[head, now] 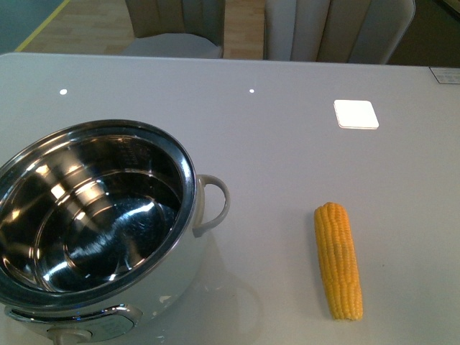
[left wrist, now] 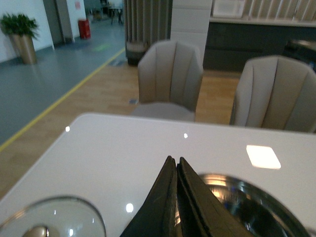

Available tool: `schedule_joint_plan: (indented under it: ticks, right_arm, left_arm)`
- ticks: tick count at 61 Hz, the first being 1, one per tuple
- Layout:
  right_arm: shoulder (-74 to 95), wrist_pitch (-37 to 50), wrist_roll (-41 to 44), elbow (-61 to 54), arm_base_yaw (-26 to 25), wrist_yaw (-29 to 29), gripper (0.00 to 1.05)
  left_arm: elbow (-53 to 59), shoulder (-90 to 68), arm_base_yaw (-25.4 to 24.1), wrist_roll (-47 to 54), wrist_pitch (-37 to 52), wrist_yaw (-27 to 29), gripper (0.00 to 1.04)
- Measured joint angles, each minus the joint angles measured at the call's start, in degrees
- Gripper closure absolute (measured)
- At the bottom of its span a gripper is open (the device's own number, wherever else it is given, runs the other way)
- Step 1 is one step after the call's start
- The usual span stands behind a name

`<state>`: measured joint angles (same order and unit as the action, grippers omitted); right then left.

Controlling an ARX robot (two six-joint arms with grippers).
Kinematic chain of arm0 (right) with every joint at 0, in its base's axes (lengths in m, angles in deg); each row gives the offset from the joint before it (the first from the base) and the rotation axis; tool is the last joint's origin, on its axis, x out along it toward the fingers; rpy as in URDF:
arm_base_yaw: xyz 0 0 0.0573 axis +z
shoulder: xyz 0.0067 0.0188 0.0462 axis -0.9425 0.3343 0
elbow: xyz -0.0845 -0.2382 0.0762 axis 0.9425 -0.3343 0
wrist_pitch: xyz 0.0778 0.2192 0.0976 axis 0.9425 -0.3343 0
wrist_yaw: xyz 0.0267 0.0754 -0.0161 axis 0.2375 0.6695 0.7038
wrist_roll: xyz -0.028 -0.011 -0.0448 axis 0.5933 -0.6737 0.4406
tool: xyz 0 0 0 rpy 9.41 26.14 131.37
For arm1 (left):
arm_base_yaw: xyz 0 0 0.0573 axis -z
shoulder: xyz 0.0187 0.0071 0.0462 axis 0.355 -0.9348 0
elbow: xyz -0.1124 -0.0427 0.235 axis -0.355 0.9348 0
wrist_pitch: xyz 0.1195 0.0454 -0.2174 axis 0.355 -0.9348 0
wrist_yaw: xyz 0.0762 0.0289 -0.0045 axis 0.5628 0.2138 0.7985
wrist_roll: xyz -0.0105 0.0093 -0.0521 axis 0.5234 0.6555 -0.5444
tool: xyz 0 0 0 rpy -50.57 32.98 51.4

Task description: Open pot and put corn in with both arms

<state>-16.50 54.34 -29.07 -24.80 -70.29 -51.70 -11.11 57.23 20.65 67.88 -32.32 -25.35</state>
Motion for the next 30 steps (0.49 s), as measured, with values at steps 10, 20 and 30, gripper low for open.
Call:
schedule_joint_plan:
  ticks: [10,20,30]
  right_arm:
    - [0.0,0.0,-0.02,0.0,0.0,0.02,0.09]
    - [0.0,0.0,-0.02,0.0,0.0,0.0,0.09]
    - [0.0,0.0,-0.02,0.0,0.0,0.02,0.09]
  left_arm:
    - [0.0,5.14,0.0,0.02,-3.78,0.09,1.01]
    - [0.0,5.31,0.0,0.02,-3.89,0.09,1.01]
    - [0.0,5.31,0.0,-0.02,-3.91,0.09,0.9]
